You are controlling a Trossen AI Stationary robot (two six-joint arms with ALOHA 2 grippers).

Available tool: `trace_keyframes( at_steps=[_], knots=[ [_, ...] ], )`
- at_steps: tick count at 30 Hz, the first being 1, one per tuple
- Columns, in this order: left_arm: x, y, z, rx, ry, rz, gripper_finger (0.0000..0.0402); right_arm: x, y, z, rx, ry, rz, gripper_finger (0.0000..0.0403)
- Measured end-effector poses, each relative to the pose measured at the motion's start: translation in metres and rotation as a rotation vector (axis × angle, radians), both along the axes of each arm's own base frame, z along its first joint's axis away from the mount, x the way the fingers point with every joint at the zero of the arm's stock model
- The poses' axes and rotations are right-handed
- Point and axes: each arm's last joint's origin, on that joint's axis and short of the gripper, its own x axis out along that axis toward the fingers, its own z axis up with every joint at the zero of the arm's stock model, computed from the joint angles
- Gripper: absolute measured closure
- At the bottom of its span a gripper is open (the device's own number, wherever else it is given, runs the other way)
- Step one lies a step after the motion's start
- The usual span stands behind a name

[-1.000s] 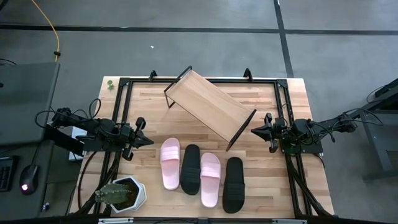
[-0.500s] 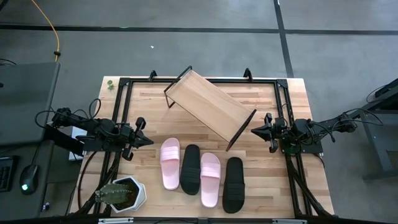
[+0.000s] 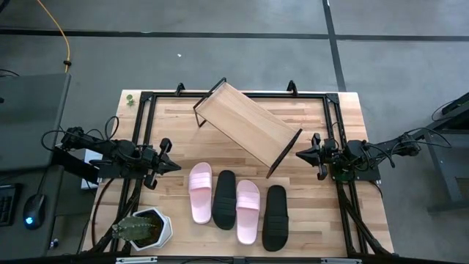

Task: Pick and place slides into the shelf

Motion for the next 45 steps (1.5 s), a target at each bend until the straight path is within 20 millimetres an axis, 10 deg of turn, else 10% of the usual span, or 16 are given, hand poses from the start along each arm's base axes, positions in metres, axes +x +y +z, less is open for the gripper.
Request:
trace_keyframes(
  at_steps=[26, 45],
  knots=[
    [-0.002, 0.0, 0.017, -0.195, -0.149, -0.018, 0.0401, 0.0, 0.0, 0.0, -0.043, -0.001, -0.013, 0.0402],
    [-0.009, 0.002, 0.038, -0.598, -0.331, -0.117, 0.0401, -0.004, -0.002, 0.023, 0.441, -0.254, 0.028, 0.0402]
  ],
)
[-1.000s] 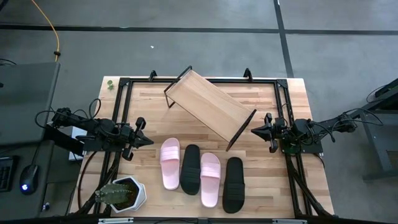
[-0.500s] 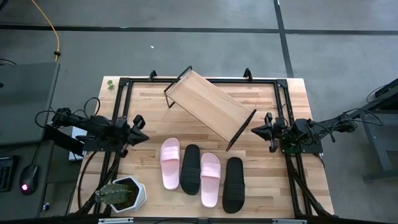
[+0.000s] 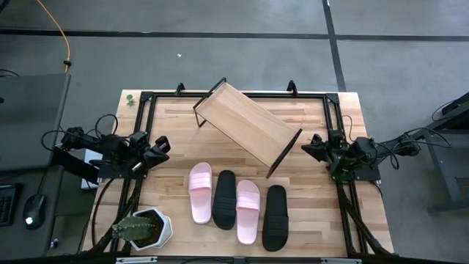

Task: Pick and place slides into the shelf
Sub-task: Put the right black slide on the shelf

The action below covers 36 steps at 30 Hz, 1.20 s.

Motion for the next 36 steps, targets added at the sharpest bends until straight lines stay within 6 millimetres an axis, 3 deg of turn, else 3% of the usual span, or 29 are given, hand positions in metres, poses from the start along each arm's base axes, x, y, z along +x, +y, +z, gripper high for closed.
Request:
trace_keyframes(
  at_steps=[7, 20, 25, 36],
  knots=[
    [0.0, 0.0, 0.0, -0.187, 0.018, -0.083, 0.0401, -0.003, -0.002, 0.007, 0.171, -0.088, -0.009, 0.0402],
    [0.0, 0.003, 0.001, -0.37, 0.015, -0.07, 0.0401, -0.003, -0.003, 0.008, 0.337, -0.115, 0.016, 0.0402],
    [0.0, 0.006, 0.0, -0.414, 0.009, 0.025, 0.0401, -0.004, -0.004, 0.009, 0.35, -0.131, 0.0, 0.0402],
    [-0.001, 0.006, 0.002, -0.515, 0.0, -0.033, 0.0401, -0.006, -0.006, 0.014, 0.396, -0.19, -0.023, 0.0402]
  ],
)
